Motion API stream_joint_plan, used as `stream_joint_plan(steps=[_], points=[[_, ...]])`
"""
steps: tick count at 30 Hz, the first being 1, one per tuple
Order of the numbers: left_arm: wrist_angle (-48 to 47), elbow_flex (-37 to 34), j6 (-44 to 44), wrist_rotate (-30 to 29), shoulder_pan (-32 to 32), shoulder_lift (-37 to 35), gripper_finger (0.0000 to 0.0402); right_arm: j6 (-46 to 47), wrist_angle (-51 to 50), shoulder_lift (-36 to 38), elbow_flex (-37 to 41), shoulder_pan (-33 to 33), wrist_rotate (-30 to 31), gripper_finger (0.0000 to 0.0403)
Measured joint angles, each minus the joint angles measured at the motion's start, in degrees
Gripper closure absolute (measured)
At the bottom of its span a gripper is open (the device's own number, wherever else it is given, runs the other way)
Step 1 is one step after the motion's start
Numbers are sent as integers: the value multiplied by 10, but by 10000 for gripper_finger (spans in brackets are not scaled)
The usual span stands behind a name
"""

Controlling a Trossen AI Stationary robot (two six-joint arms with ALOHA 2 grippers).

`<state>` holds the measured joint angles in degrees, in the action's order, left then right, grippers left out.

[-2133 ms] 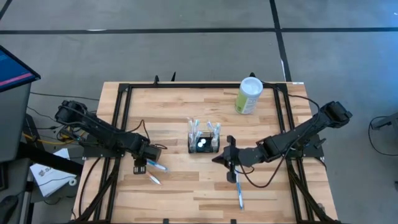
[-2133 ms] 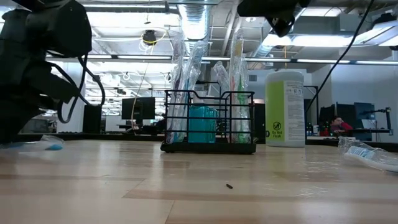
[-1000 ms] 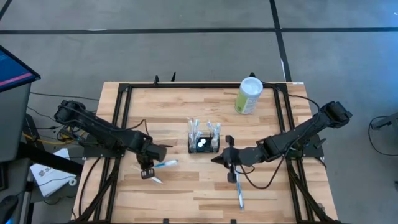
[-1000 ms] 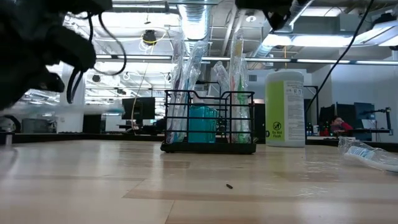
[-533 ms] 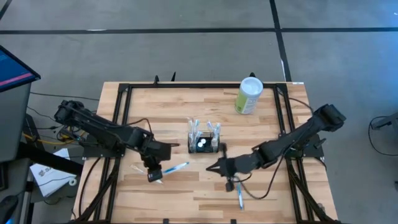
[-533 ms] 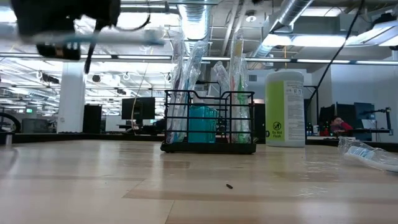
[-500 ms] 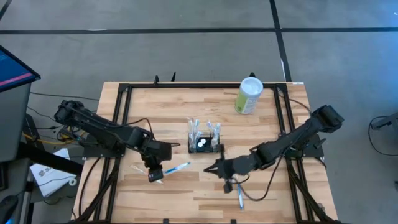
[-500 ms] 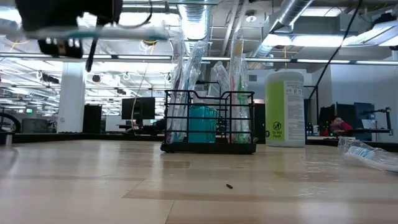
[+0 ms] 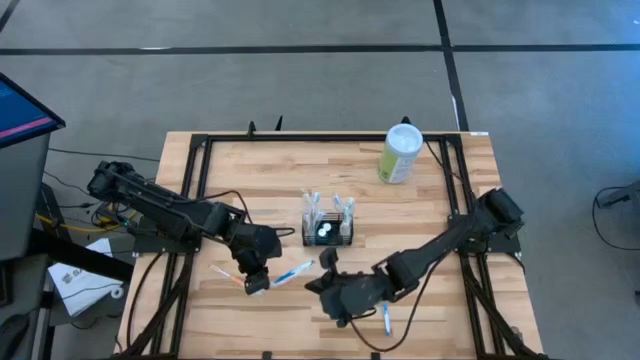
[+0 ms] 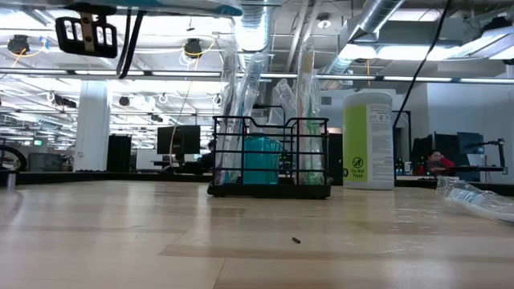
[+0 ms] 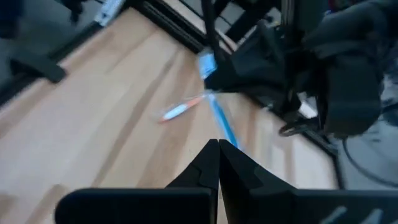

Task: Pick & Place toothbrushing station
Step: Put the left blue toothbrush into the right compartment of the organizer

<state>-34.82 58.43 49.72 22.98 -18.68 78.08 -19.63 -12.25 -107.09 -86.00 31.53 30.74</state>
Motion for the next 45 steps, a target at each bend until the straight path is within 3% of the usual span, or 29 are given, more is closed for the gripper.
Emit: stream_joint_plan(steps=[5, 13, 26, 31, 36, 45], points=[[33, 0, 9, 0, 5, 0, 396, -29, -15, -36, -33, 11, 48, 403], [55, 0, 25, 1, 19, 0, 396, -20, -23, -48, -56, 9, 72, 400], [94, 0, 29, 8, 40, 0, 396, -34, -51, -48, -56, 5, 114, 313], [97, 0, 31, 11, 45, 0, 396, -54, -62, -48, -56, 3, 115, 308], [99, 0, 31, 11, 45, 0, 396, -79, -54, -48, -56, 2, 155, 306], [107, 0, 32, 15, 45, 0, 396, -80, -62, -48, -56, -11, 157, 283]])
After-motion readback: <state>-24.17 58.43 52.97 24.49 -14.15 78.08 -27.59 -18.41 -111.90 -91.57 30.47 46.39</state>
